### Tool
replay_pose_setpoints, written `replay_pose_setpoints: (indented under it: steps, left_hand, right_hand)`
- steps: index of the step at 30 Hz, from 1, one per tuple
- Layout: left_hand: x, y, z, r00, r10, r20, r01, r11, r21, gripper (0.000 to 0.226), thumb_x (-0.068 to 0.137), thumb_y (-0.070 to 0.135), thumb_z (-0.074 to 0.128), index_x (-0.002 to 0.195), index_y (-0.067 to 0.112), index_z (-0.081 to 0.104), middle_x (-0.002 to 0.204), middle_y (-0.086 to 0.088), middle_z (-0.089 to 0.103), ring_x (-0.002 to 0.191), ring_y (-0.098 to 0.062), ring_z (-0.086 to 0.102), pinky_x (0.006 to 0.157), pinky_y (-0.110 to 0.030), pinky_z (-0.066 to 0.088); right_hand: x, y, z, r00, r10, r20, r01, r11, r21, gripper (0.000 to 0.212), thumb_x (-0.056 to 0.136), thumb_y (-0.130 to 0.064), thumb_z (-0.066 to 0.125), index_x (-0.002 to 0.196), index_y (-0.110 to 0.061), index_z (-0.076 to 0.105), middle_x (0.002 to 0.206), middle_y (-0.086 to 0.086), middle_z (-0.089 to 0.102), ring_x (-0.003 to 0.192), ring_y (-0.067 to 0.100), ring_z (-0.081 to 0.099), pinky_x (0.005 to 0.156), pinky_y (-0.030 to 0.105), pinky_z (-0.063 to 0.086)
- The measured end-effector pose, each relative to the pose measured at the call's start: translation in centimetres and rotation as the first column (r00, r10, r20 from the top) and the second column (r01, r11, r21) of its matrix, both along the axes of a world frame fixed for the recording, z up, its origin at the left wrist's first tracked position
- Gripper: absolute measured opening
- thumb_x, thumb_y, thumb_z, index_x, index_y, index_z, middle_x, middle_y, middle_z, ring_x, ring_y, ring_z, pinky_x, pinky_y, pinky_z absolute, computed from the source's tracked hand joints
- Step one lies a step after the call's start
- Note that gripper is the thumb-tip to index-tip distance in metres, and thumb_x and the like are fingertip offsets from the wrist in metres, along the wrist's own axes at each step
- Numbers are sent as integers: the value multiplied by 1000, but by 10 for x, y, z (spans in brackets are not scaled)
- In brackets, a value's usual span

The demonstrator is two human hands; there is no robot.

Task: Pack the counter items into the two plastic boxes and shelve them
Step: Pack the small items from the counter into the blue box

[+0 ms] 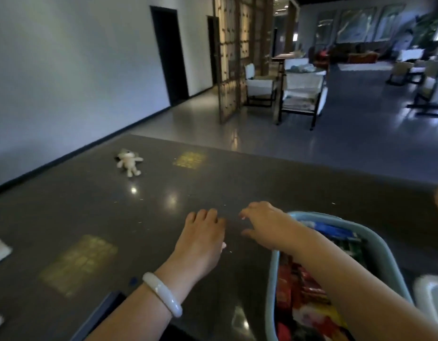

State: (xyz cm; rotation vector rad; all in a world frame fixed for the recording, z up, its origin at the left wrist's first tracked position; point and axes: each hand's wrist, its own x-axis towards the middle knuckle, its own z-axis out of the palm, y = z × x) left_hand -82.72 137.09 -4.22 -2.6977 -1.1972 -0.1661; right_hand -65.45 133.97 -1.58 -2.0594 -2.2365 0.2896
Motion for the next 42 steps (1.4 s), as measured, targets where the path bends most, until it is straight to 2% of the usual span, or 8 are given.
replay_pose_setpoints:
  steps: [3, 7, 14, 24, 30, 34, 37, 42]
  left_hand:
    - [-39, 27, -2, 988, 137, -73, -137, 991, 11, 43, 89, 41, 59, 125, 20, 48, 124, -3, 45, 118, -26, 43, 100, -41, 29]
    - [-92, 63, -13, 951, 269, -149, -272, 962, -3, 51, 89, 45, 57, 130, 19, 43, 131, -6, 41, 124, -28, 39, 108, -45, 26]
    - [-178, 143, -35, 899, 389, -202, -403, 914, -37, 64, 89, 50, 55, 139, 14, 36, 141, -10, 35, 130, -32, 33, 111, -47, 22]
    - [-281, 307, -89, 871, 481, -99, -490, 863, -124, 71, 92, 58, 43, 144, 11, 30, 150, -17, 26, 139, -39, 23, 112, -55, 21]
    - [-299, 371, -145, 806, 591, -32, -575, 768, -282, 79, 92, 69, 20, 152, 18, 12, 159, -12, 6, 146, -39, -3, 115, -61, 5]
    - [-303, 396, -168, 746, 663, 68, -608, 718, -339, 81, 86, 72, 1, 153, 25, 7, 161, -8, 3, 147, -33, -9, 116, -59, 1]
    - [-302, 400, -180, 716, 686, 126, -635, 716, -291, 86, 84, 73, -11, 152, 26, 12, 161, -7, 8, 148, -31, -6, 116, -57, -3]
    - [-301, 401, -182, 714, 684, 147, -635, 722, -275, 80, 89, 71, -1, 151, 25, 18, 159, -7, 13, 148, -30, -1, 117, -57, -1]
  right_hand:
    - [-33, 42, -12, 989, 131, 76, -128, 991, -43, 49, 91, -44, 59, 131, -17, 51, 131, 6, 49, 123, 28, 43, 104, 42, 39]
    - [-78, 95, -24, 974, 214, 71, -203, 969, -138, 57, 91, -46, 58, 137, -15, 45, 140, 8, 43, 128, 31, 38, 105, 45, 38]
    - [-155, 196, -38, 972, 231, 50, -216, 953, -211, 70, 92, -48, 55, 149, -17, 28, 153, 8, 27, 137, 34, 26, 110, 47, 31]
    - [-247, 356, -78, 980, 182, 85, -148, 940, -308, 75, 94, -48, 51, 153, -19, 15, 159, 7, 13, 144, 32, 15, 114, 46, 23]
    - [-281, 442, -106, 979, 166, 115, -124, 942, -311, 76, 95, -49, 49, 154, -19, 10, 161, 8, 3, 146, 33, 10, 116, 47, 21]
    - [-297, 507, -115, 1000, 31, -3, -31, 985, -170, 71, 94, -47, 51, 151, -17, 19, 157, 10, 14, 140, 33, 22, 111, 45, 28]
    - [-309, 561, -122, 989, -81, -123, 73, 995, -71, 63, 93, -43, 54, 146, -19, 28, 149, 9, 26, 132, 31, 31, 107, 42, 32]
    - [-326, 592, -147, 984, -111, -142, 105, 993, -52, 55, 97, -22, 52, 147, -22, 29, 145, 11, 32, 129, 31, 33, 104, 42, 34]
